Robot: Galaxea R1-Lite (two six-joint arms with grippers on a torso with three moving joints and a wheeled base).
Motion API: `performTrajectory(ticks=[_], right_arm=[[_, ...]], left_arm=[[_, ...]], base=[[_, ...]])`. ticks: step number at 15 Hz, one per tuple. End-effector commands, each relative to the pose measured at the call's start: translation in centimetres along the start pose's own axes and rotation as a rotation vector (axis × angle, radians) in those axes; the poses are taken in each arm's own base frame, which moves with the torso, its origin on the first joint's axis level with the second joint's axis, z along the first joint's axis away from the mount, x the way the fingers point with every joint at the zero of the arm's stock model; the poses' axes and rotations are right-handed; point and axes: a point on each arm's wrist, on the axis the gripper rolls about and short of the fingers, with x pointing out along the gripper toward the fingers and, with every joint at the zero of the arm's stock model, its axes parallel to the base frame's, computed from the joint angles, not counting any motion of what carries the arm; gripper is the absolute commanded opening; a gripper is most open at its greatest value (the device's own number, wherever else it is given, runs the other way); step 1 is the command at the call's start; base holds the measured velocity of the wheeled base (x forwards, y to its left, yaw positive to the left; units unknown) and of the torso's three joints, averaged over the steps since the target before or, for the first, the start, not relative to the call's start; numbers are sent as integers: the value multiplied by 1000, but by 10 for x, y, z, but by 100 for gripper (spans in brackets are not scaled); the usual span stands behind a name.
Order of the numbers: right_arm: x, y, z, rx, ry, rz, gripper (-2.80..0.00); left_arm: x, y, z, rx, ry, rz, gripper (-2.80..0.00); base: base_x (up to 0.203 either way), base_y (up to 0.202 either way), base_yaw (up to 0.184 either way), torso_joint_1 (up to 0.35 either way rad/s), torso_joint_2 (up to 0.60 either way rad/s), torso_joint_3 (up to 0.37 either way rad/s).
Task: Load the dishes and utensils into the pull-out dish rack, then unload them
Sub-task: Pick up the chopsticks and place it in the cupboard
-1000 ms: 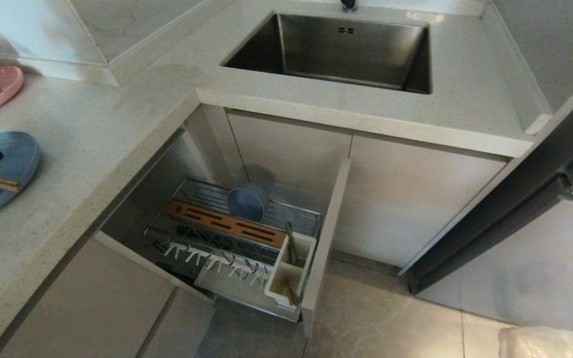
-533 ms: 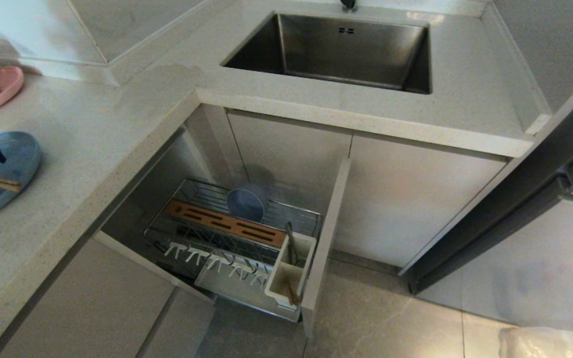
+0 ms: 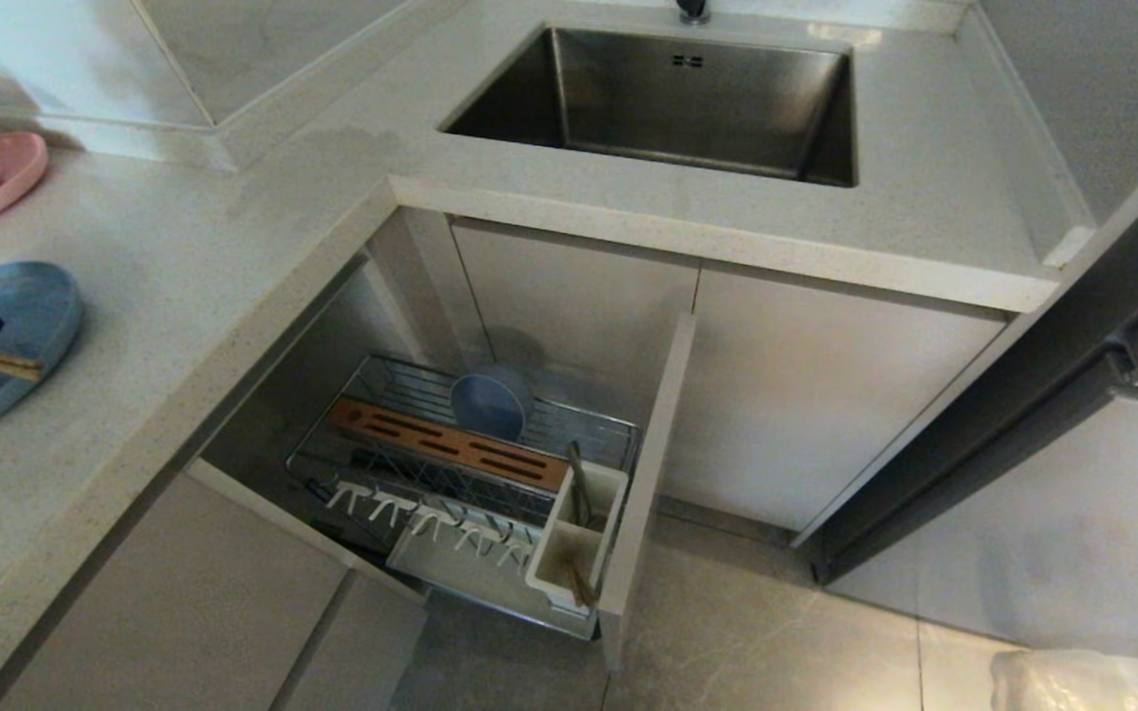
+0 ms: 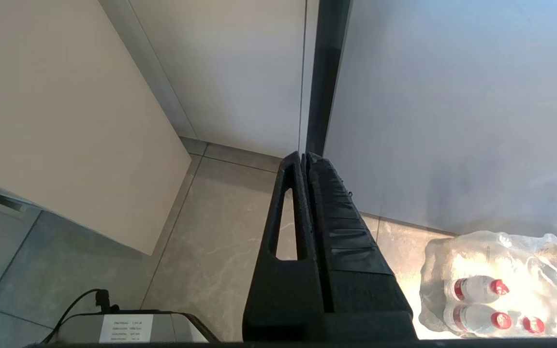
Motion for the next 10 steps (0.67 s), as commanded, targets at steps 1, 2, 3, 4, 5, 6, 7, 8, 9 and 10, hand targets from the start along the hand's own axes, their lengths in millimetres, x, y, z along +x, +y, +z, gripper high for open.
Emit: performTrajectory(ticks=[1, 2, 3, 4, 5, 6, 7, 8, 9, 10], right_arm=[[0, 0, 0, 0, 1, 0, -280], [0, 0, 0, 0, 1, 0, -280], [0, 0, 0, 0, 1, 0, -280], [0, 0, 0, 0, 1, 0, -280], [0, 0, 0, 0, 1, 0, -280], [0, 0, 0, 0, 1, 0, -280], [0, 0, 0, 0, 1, 0, -280], [0, 0, 0, 0, 1, 0, -280], [0, 0, 0, 0, 1, 0, -280], [0, 0, 0, 0, 1, 0, -280]], left_arm=[[1, 0, 0, -3, 2, 3, -280], [0, 0, 0, -3, 5, 0, -280], [0, 1, 0, -4, 8, -4, -280], [-1, 1, 0, -4, 10, -8, -280], [-1, 1, -1, -4, 13, -7, -280], [-1, 1, -1, -4, 13, -6, -280], [-1, 2, -1, -3, 14, -5, -280], [-2, 2, -1, -4, 12, -7, -280], [-2, 2, -1, -4, 13, -6, -280], [-2, 2, -1, -5, 12, -8, -280]], base=[[0, 0, 0, 0, 0, 0], [0, 0, 0, 0, 0, 0], [0, 0, 0, 0, 0, 0], [0, 0, 0, 0, 0, 0], [0, 0, 0, 0, 0, 0], [0, 0, 0, 0, 0, 0], [0, 0, 0, 0, 0, 0], [0, 0, 0, 0, 0, 0], [0, 0, 0, 0, 0, 0], [0, 0, 0, 0, 0, 0]])
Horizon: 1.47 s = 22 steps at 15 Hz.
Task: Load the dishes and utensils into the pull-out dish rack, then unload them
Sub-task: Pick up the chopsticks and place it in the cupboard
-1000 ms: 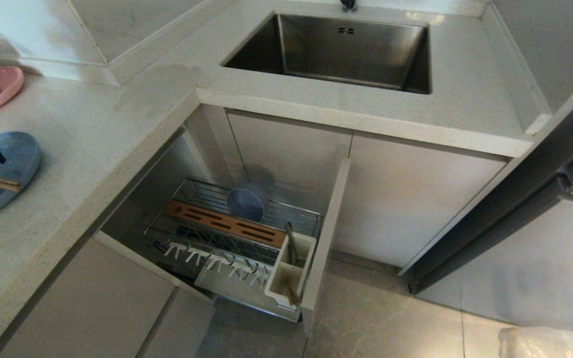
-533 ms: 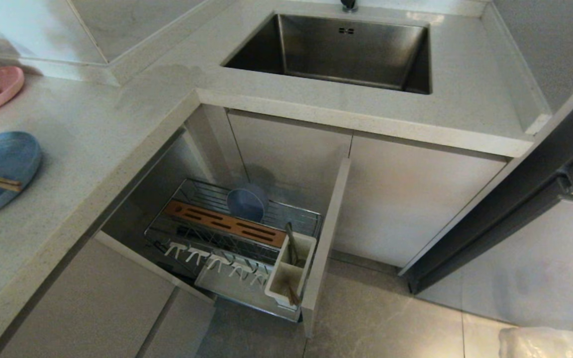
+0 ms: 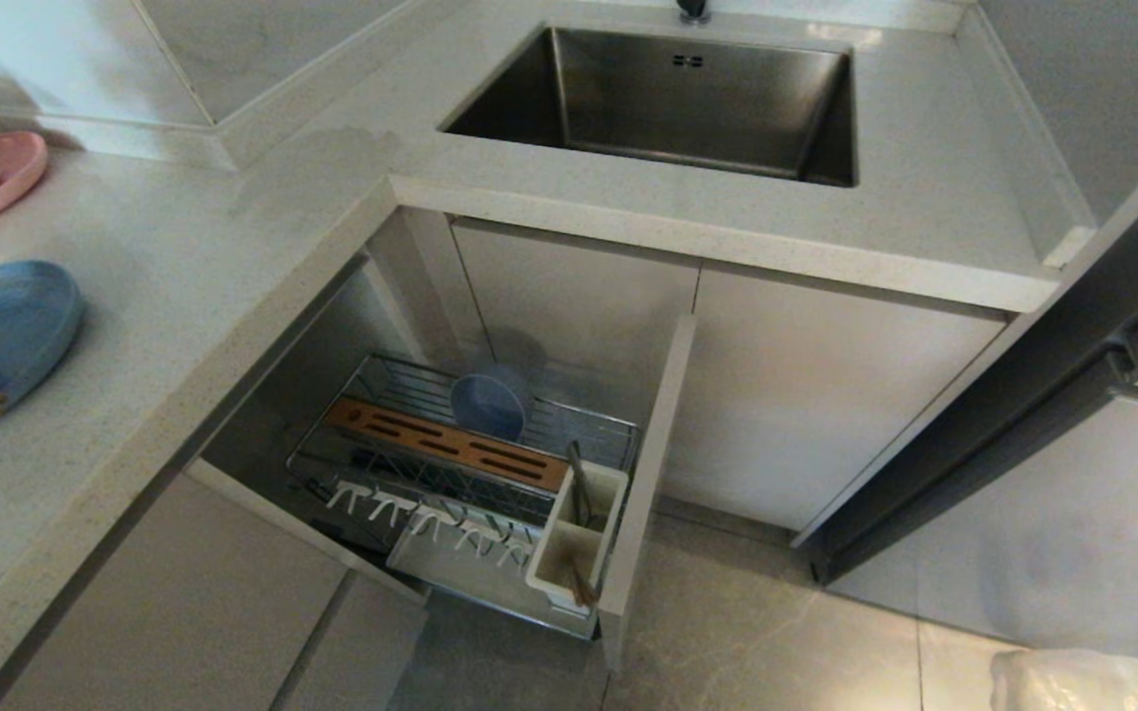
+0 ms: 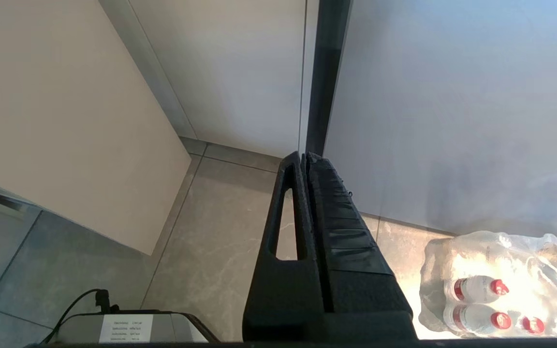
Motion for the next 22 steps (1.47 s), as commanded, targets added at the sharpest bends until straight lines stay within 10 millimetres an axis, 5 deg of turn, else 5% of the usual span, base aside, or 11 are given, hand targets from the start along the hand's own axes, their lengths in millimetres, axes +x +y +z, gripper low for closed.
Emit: performTrajectory(ticks=[1, 6, 13, 22], right_arm=[[0, 0, 0, 0, 1, 0, -280], [0, 0, 0, 0, 1, 0, -280], [0, 0, 0, 0, 0, 0, -280], [0, 0, 0, 0, 1, 0, -280]], left_arm=[[-1, 1, 0, -4, -2, 2, -280], [-28, 1, 6, -14, -54, -45, -280], [-100, 8, 8, -23, -159, -173, -280], [-190, 14, -56, 223, 142, -481, -280]], base=[[0, 0, 0, 0, 0, 0], [0, 0, 0, 0, 0, 0], [0, 0, 0, 0, 0, 0], [0, 0, 0, 0, 0, 0]])
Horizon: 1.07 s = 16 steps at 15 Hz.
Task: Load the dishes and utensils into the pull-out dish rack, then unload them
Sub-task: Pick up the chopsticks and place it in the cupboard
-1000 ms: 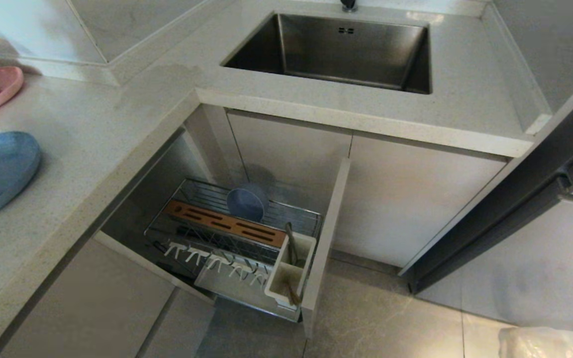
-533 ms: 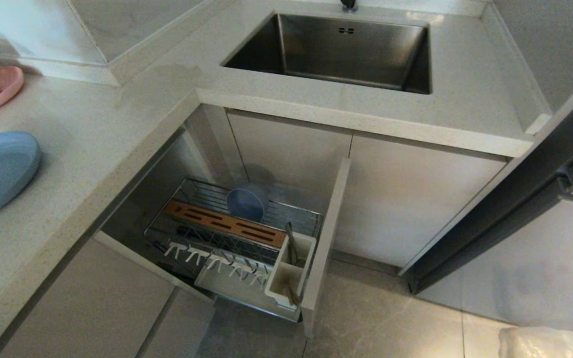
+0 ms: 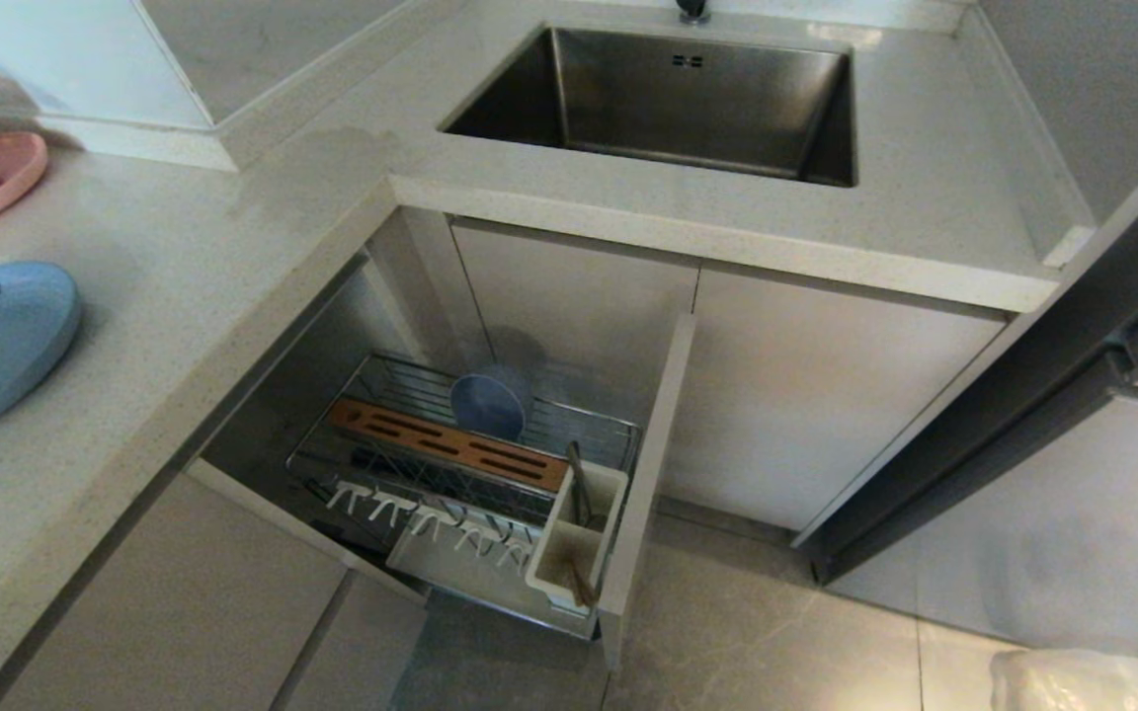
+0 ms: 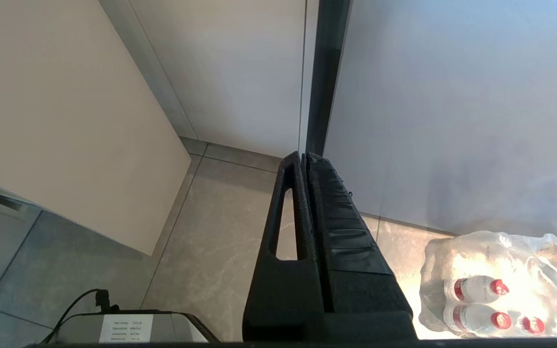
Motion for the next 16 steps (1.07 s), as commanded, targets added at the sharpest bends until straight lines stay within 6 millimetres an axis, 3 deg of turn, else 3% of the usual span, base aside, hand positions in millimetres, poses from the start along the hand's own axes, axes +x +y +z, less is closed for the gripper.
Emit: performTrajectory(ticks=[1, 6, 11, 16], right_arm=[[0, 0, 0, 0, 1, 0, -280], [0, 0, 0, 0, 1, 0, -280], [0, 0, 0, 0, 0, 0, -280], [0, 0, 0, 0, 1, 0, -280]], left_arm=[[-19, -1, -13, 40, 52, -81, -280], [-17, -2, -57, 222, 311, -162, -280], [24, -17, -107, 439, 595, -31, -280], [64, -38, -138, 530, 856, -60, -280]], base=[[0, 0, 0, 0, 0, 0], [0, 0, 0, 0, 0, 0], [0, 0, 0, 0, 0, 0], [0, 0, 0, 0, 0, 0]])
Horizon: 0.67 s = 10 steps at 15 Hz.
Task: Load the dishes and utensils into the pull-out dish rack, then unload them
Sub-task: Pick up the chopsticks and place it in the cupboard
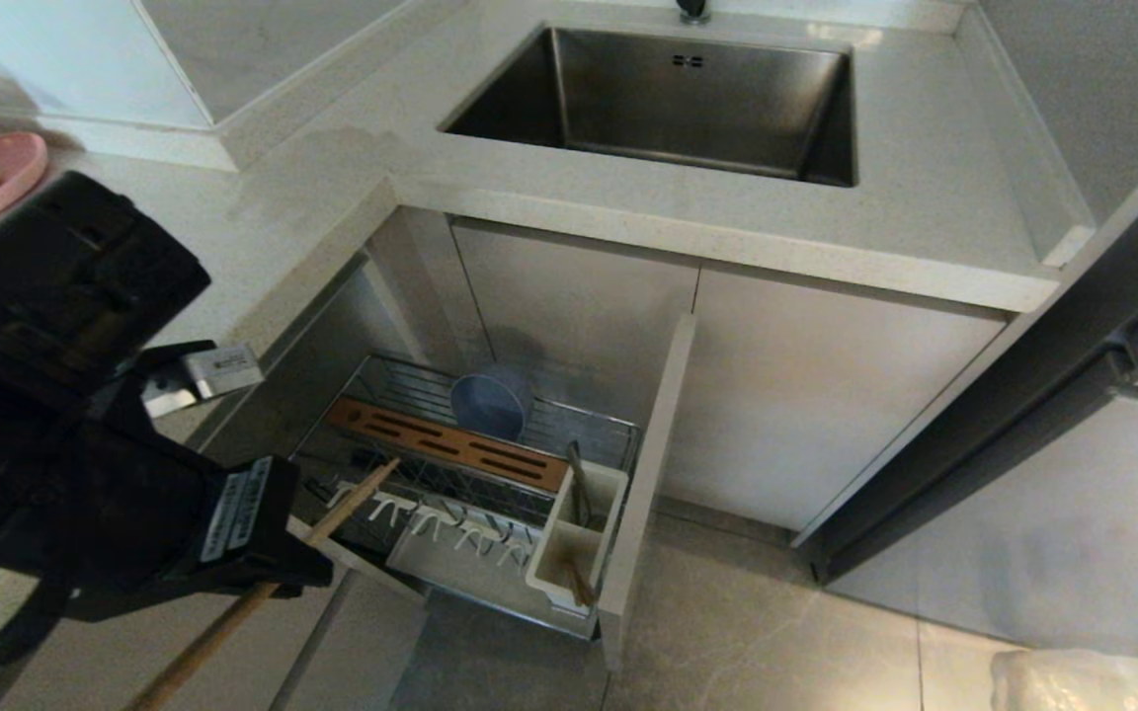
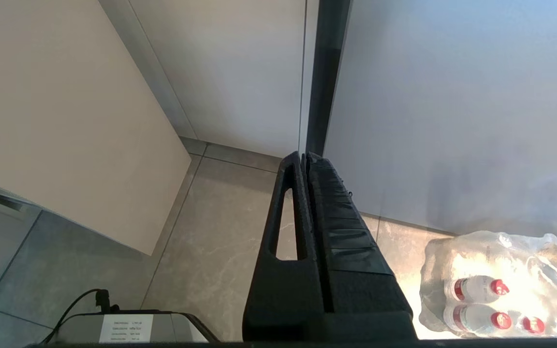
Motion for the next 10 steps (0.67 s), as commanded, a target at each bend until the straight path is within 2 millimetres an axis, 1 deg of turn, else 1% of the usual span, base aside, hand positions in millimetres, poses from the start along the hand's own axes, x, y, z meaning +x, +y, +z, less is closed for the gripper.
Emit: performTrajectory(ticks=[1, 4, 6, 8, 10], right_arm=[[0, 0, 0, 0, 1, 0, -280], [0, 0, 0, 0, 1, 0, -280], [0, 0, 0, 0, -1, 0, -280], [0, 0, 0, 0, 0, 0, -280], [0, 0, 0, 0, 1, 0, -280]], left_arm=[[28, -9, 11, 8, 103, 23, -280], [55, -21, 28, 19, 187, 4, -280], [69, -26, 37, 28, 220, 4, -280], [72, -29, 38, 22, 264, -46, -280], [75, -26, 39, 3, 294, -70, -280]], base=[[0, 0, 0, 0, 0, 0], [0, 0, 0, 0, 0, 0], [0, 0, 0, 0, 0, 0], [0, 0, 0, 0, 0, 0], [0, 0, 0, 0, 0, 0]])
